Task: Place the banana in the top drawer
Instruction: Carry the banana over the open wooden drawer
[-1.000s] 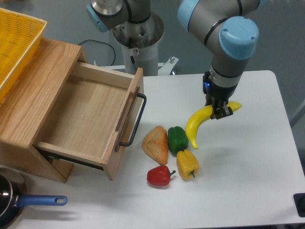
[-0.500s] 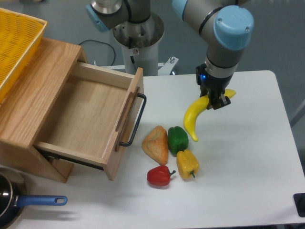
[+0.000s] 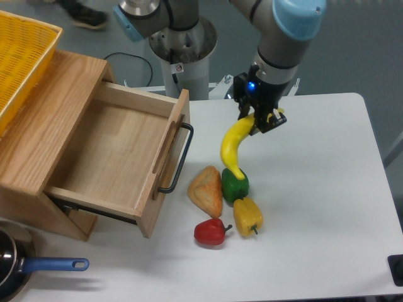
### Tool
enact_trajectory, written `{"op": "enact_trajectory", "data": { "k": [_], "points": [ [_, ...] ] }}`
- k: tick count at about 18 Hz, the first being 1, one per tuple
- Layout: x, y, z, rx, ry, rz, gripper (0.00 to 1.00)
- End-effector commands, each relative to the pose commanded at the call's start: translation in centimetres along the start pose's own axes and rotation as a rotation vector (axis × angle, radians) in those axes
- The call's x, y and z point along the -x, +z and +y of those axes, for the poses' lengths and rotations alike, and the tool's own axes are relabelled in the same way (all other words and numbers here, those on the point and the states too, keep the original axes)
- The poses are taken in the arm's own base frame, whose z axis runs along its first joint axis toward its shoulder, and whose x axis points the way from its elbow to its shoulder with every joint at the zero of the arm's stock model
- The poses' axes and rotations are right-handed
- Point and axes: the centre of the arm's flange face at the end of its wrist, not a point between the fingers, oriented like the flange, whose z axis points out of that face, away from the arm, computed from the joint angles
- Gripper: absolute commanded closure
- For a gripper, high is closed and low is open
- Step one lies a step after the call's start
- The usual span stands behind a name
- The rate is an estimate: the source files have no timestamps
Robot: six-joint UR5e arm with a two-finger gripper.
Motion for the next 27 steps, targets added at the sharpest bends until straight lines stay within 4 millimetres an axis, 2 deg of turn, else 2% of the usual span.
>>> {"op": "enact_trajectory", "data": {
  "k": [4, 6, 12, 19, 24, 27],
  "points": [
    [-2.3, -1.0, -2.7, -0.016, -0.03, -0.007, 0.72],
    [-3.3, -1.8, -3.5, -0.039, -0.057, -0.016, 0.72],
    [-6.9, -1.8, -7.9, -0.041, -0.09, -0.008, 0.72],
    [-10.2, -0.8, -12.4, -0.039, -0.138, 0.011, 0.72],
    [-11.3, 0.4, -15.1, -0.045, -0.145, 0.006, 0.71],
    [-11.6, 1.5, -15.8, -0.034, -0.137, 0.021, 0.71]
  ]
}}
